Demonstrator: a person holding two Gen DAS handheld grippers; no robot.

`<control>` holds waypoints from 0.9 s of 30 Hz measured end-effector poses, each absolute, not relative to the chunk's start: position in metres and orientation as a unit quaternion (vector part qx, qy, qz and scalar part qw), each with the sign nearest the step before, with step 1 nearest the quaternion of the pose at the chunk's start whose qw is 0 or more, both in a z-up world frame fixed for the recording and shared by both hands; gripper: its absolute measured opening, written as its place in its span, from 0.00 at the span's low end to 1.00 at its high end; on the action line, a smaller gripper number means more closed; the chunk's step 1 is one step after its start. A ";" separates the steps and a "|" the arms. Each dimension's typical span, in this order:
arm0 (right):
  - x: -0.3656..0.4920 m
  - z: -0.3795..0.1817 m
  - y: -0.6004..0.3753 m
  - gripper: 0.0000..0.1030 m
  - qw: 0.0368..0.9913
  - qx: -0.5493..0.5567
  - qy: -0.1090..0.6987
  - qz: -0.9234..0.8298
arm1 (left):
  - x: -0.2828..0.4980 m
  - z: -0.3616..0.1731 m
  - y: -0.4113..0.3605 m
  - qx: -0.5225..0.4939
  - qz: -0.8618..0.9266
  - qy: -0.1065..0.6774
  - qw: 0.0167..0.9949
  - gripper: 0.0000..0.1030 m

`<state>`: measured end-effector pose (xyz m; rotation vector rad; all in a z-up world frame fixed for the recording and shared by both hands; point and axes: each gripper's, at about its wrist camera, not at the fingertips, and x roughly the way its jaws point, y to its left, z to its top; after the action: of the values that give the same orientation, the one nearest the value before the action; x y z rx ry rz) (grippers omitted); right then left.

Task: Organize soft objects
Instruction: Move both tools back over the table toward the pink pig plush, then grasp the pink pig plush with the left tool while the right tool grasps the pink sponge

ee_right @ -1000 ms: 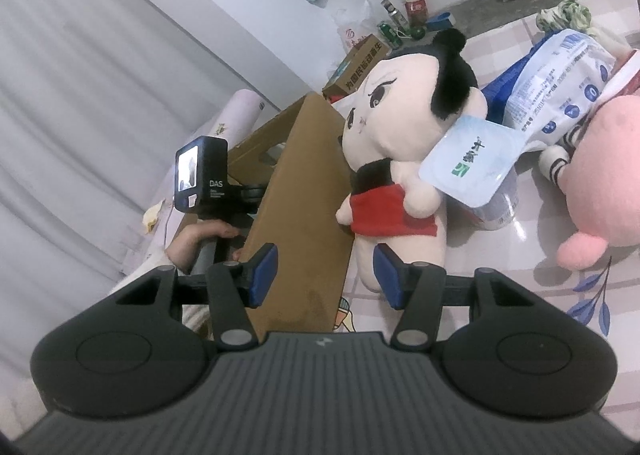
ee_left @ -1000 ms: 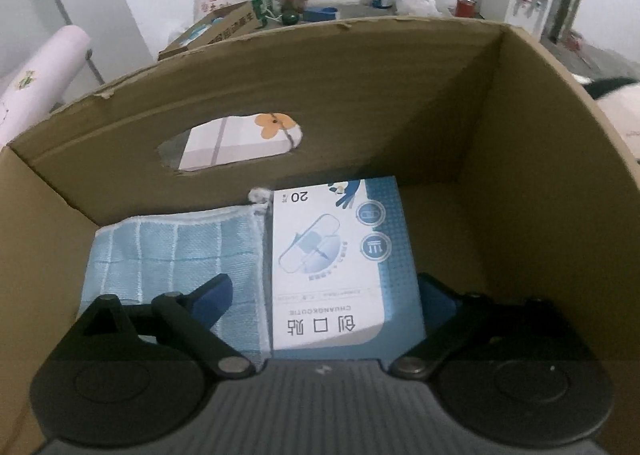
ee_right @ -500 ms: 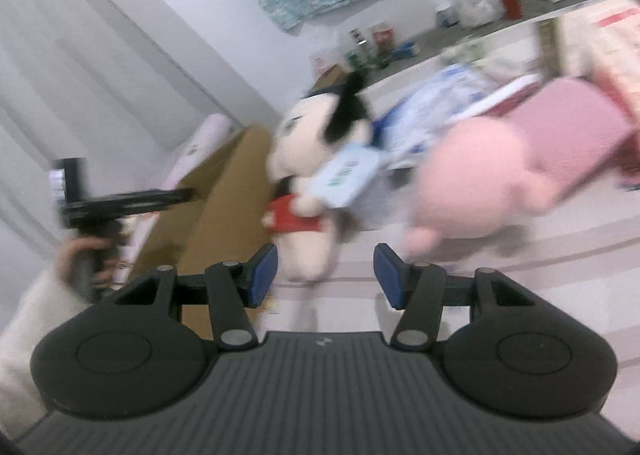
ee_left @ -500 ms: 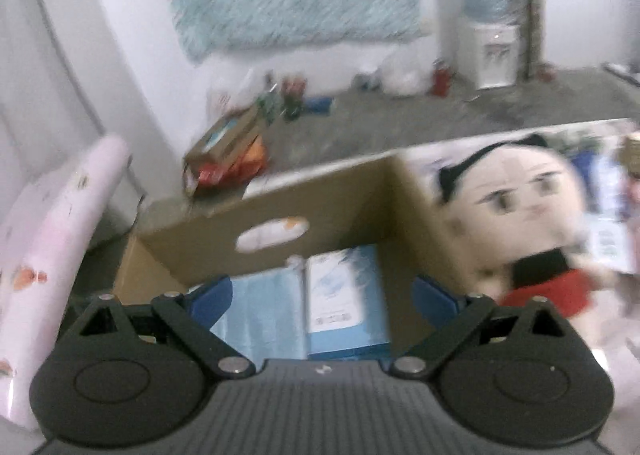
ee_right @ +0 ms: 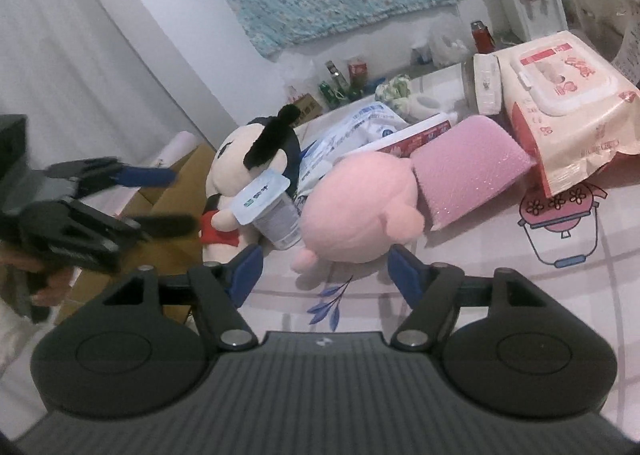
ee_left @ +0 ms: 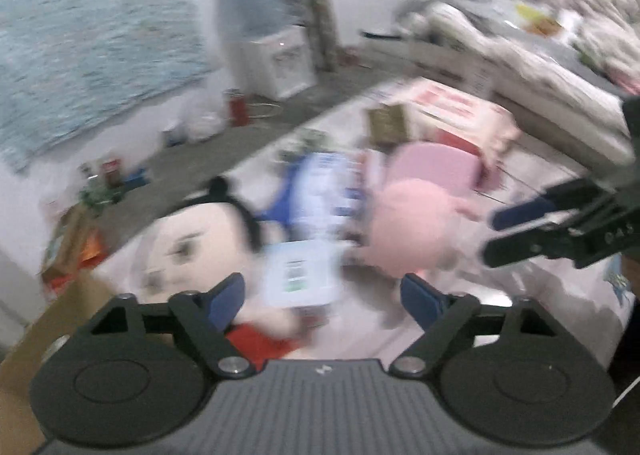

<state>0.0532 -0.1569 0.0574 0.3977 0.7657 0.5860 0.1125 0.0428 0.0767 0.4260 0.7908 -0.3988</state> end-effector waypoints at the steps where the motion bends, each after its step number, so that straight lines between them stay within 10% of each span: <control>1: 0.054 0.055 -0.160 0.67 0.866 0.195 0.365 0.282 | 0.115 0.068 0.031 0.214 -0.206 0.378 0.877 0.80; 11: 0.058 0.042 -0.219 0.68 0.832 0.341 0.348 0.266 | 0.138 0.012 -0.044 0.244 -0.231 0.359 0.871 0.93; 17: 0.060 0.038 -0.228 0.69 0.832 0.351 0.348 0.251 | 0.146 -0.002 -0.043 0.228 -0.179 0.376 0.880 0.65; 27: 0.098 -0.005 -0.224 0.81 0.794 0.430 0.379 0.200 | 0.099 0.017 -0.019 0.211 -0.211 0.393 0.870 0.65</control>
<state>0.0983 -0.2241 -0.0051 0.9252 0.8148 0.4292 0.0988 -0.0194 0.0167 0.4408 0.8223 -0.4420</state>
